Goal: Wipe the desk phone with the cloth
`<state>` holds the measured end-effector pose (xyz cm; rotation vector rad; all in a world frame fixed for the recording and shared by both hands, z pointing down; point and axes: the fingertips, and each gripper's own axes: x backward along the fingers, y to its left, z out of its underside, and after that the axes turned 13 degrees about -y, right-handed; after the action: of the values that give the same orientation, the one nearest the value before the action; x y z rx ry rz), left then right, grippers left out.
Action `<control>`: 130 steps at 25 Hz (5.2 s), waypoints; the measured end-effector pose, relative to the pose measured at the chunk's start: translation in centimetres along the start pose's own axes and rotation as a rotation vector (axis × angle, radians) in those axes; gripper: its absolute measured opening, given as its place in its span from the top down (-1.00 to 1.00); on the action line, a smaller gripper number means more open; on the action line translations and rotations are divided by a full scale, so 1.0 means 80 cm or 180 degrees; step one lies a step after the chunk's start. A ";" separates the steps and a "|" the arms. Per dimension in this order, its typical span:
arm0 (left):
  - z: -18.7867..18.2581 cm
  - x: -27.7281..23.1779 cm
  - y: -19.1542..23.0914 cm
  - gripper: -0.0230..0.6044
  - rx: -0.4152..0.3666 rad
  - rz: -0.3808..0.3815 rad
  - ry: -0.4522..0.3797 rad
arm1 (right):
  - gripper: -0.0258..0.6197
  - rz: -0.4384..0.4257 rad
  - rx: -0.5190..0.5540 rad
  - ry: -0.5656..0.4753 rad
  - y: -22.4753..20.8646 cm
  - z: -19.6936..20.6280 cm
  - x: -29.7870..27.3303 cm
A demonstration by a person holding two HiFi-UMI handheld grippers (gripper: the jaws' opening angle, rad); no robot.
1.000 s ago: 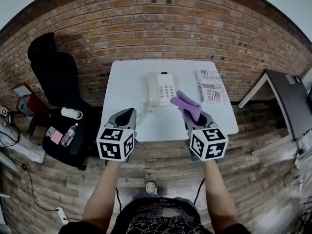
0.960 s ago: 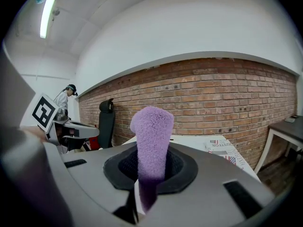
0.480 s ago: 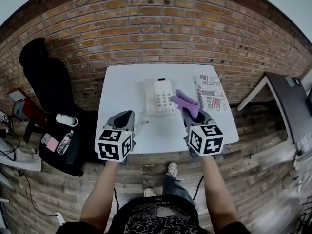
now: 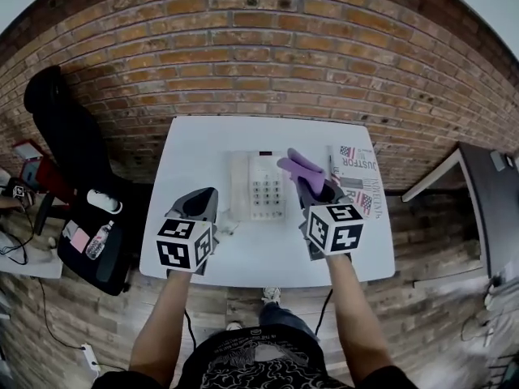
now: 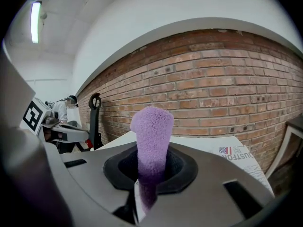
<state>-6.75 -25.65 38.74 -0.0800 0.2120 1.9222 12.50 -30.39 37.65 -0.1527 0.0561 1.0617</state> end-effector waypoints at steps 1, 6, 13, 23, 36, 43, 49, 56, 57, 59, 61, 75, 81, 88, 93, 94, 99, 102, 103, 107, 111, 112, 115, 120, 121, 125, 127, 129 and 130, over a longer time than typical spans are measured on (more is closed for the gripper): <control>0.000 -0.010 0.001 0.91 0.0007 -0.0026 0.0012 | 0.77 -0.0021 -0.0009 0.0020 -0.008 0.002 -0.012; 0.006 -0.053 0.002 0.91 0.0023 -0.0138 0.0078 | 0.77 -0.0112 -0.0058 0.0144 -0.045 0.018 -0.063; 0.019 -0.089 0.009 0.91 0.0052 -0.0259 0.0189 | 0.77 -0.0175 -0.0303 0.0361 -0.077 0.061 -0.122; 0.041 -0.113 0.019 0.91 0.0080 -0.0378 0.0333 | 0.77 -0.0238 -0.0582 0.0614 -0.091 0.115 -0.173; 0.056 -0.090 0.024 0.91 0.0141 -0.0346 0.0377 | 0.77 -0.0208 -0.0839 0.0690 -0.072 0.135 -0.155; 0.060 -0.068 0.023 0.91 0.0164 -0.0271 0.0365 | 0.77 -0.0178 -0.0825 0.0730 -0.057 0.141 -0.126; 0.067 -0.052 0.016 0.91 0.0177 -0.0167 0.0384 | 0.77 -0.0142 -0.0810 0.0778 -0.044 0.149 -0.100; 0.076 -0.032 0.009 0.91 0.0189 -0.0053 0.0401 | 0.77 -0.0074 -0.0841 0.0798 -0.028 0.159 -0.070; 0.076 -0.029 0.009 0.91 0.0189 -0.0040 0.0402 | 0.77 -0.0063 -0.0848 0.0797 -0.026 0.160 -0.067; 0.078 -0.024 0.008 0.91 0.0186 -0.0020 0.0406 | 0.77 -0.0042 -0.0866 0.0790 -0.023 0.162 -0.060; 0.079 -0.019 0.006 0.91 0.0185 0.0000 0.0405 | 0.77 -0.0018 -0.0885 0.0782 -0.020 0.164 -0.053; 0.095 0.035 -0.007 0.91 0.0173 0.0110 0.0432 | 0.77 0.0133 -0.1044 0.0722 0.010 0.181 0.002; 0.099 0.056 -0.013 0.91 0.0159 0.0135 0.0423 | 0.77 0.0224 -0.1318 0.0645 0.023 0.187 0.017; 0.102 0.076 -0.016 0.91 0.0158 0.0147 0.0409 | 0.77 0.0233 -0.1463 0.0567 0.048 0.190 0.024; 0.110 0.093 -0.010 0.91 0.0161 0.0120 0.0425 | 0.77 0.0170 -0.1640 0.0487 0.075 0.193 0.022; 0.111 0.096 -0.009 0.91 0.0160 0.0114 0.0431 | 0.77 0.0163 -0.1668 0.0468 0.080 0.194 0.021; 0.115 0.110 0.000 0.91 0.0142 0.0098 0.0443 | 0.77 0.0113 -0.1741 0.0405 0.108 0.197 0.014; 0.117 0.117 0.006 0.91 0.0143 0.0097 0.0436 | 0.77 0.0092 -0.1754 0.0395 0.122 0.199 0.013; 0.118 0.119 0.008 0.91 0.0146 0.0096 0.0438 | 0.77 0.0084 -0.1756 0.0396 0.127 0.200 0.013; 0.121 0.125 0.016 0.91 0.0158 0.0106 0.0445 | 0.77 0.0038 -0.1764 0.0412 0.146 0.202 0.010; 0.121 0.129 0.022 0.91 0.0162 0.0127 0.0432 | 0.77 0.0017 -0.1781 0.0408 0.164 0.203 0.007; 0.121 0.129 0.024 0.91 0.0162 0.0131 0.0428 | 0.77 0.0011 -0.1787 0.0405 0.168 0.203 0.006; 0.122 0.132 0.029 0.91 0.0165 0.0134 0.0421 | 0.77 -0.0025 -0.1796 0.0407 0.182 0.204 0.002; 0.121 0.137 0.034 0.91 0.0169 0.0137 0.0418 | 0.77 -0.0093 -0.1789 0.0424 0.200 0.204 -0.001; 0.121 0.138 0.034 0.91 0.0169 0.0140 0.0416 | 0.77 -0.0100 -0.1774 0.0427 0.201 0.204 -0.001; 0.121 0.139 0.034 0.91 0.0184 0.0145 0.0402 | 0.77 -0.0126 -0.1693 0.0451 0.200 0.200 0.004; 0.121 0.138 0.034 0.91 0.0203 0.0133 0.0393 | 0.77 -0.0139 -0.1614 0.0460 0.197 0.195 0.010; 0.117 0.135 0.033 0.91 0.0226 0.0124 0.0367 | 0.77 -0.0142 -0.1518 0.0457 0.190 0.185 0.014; 0.114 0.133 0.032 0.91 0.0234 0.0123 0.0349 | 0.77 -0.0142 -0.1474 0.0450 0.185 0.179 0.016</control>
<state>-12.45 -15.03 46.29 -0.1332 0.3599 1.9482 -0.16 -20.02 50.19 -0.6449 -0.0670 1.0046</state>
